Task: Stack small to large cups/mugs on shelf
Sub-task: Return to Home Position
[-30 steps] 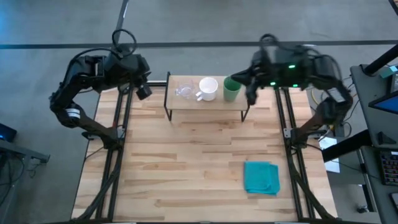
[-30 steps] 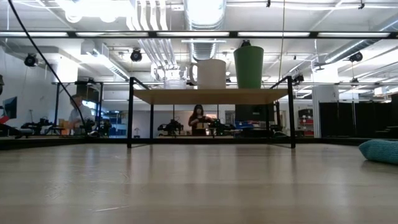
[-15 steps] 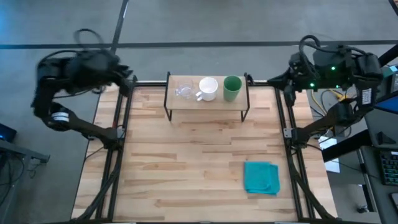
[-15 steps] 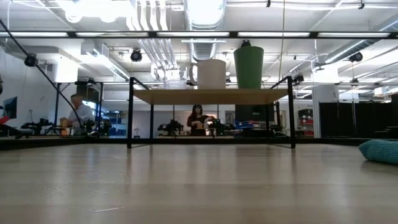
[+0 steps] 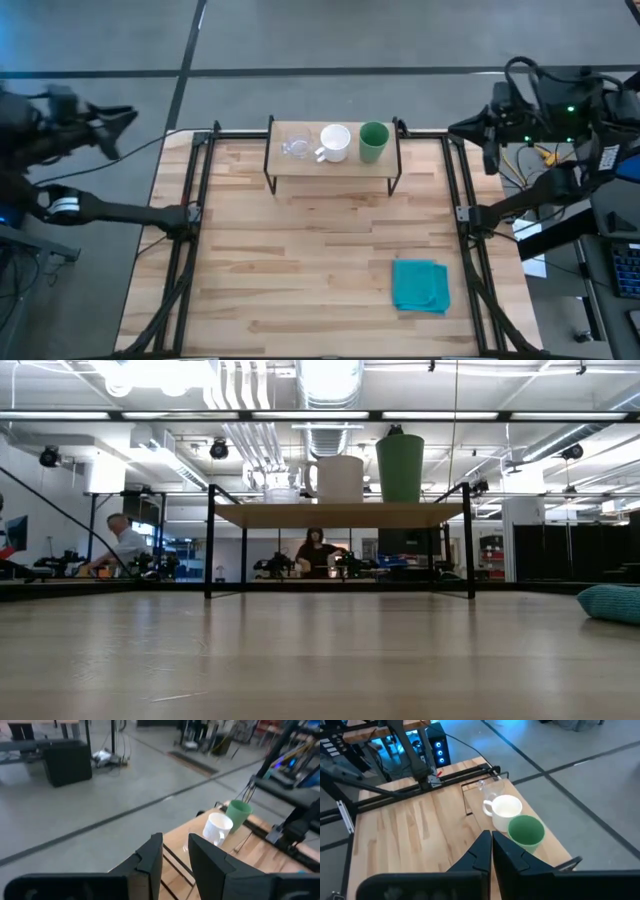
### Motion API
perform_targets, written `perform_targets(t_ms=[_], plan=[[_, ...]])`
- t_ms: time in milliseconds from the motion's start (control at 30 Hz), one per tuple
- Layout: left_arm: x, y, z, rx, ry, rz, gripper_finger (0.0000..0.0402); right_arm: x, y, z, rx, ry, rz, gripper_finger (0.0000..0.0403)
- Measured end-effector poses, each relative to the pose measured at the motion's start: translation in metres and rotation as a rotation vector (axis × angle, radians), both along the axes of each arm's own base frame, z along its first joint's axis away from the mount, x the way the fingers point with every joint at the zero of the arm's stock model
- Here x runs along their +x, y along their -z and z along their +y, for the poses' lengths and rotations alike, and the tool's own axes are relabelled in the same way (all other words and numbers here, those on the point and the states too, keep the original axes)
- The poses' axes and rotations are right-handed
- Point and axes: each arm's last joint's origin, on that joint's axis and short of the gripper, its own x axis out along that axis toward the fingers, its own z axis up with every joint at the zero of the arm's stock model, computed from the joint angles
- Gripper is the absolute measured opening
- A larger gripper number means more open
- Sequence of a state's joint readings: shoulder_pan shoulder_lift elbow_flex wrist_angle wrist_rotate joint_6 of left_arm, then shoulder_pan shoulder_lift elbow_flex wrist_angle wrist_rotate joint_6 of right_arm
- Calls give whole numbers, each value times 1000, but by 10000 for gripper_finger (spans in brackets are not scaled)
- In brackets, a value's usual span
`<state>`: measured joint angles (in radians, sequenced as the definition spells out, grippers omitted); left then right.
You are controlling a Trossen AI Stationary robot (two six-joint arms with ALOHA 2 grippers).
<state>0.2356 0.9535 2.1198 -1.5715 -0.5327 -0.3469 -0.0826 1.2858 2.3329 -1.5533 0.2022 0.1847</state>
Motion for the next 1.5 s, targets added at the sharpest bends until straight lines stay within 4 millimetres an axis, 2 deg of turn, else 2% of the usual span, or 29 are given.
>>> perform_targets(t_ms=[133, 300, 467, 567, 733, 967, 1133, 1367, 1500], plan=[[-24, 7, -6, 12, 2, -36, 80, -15, 6, 1, 6, 3, 1, 9], [-37, 24, -9, 5, -1, -53, 80, -30, 21, 2, 40, 23, -16, 9], [-31, 54, -8, -18, -2, 4, 80, -37, 46, 3, 39, 23, -83, 9], [-26, 73, -7, -33, 16, -45, 80, -37, 67, 3, 63, 36, -127, 9], [-10, 105, -7, -2, 160, -175, 80, -36, 106, 3, 118, 55, -201, 9], [0, 148, -9, 50, 343, -297, 80, -31, 148, 8, 141, -152, -401, 9], [8, 169, -12, 93, 514, -363, 80, -31, 175, 10, 104, -247, -517, 9], [11, 200, -12, 114, 524, -389, 80, -34, 221, 11, 125, -251, -564, 9], [16, 209, -10, 152, 523, -459, 80, -34, 242, 12, 82, -313, -670, 9]])
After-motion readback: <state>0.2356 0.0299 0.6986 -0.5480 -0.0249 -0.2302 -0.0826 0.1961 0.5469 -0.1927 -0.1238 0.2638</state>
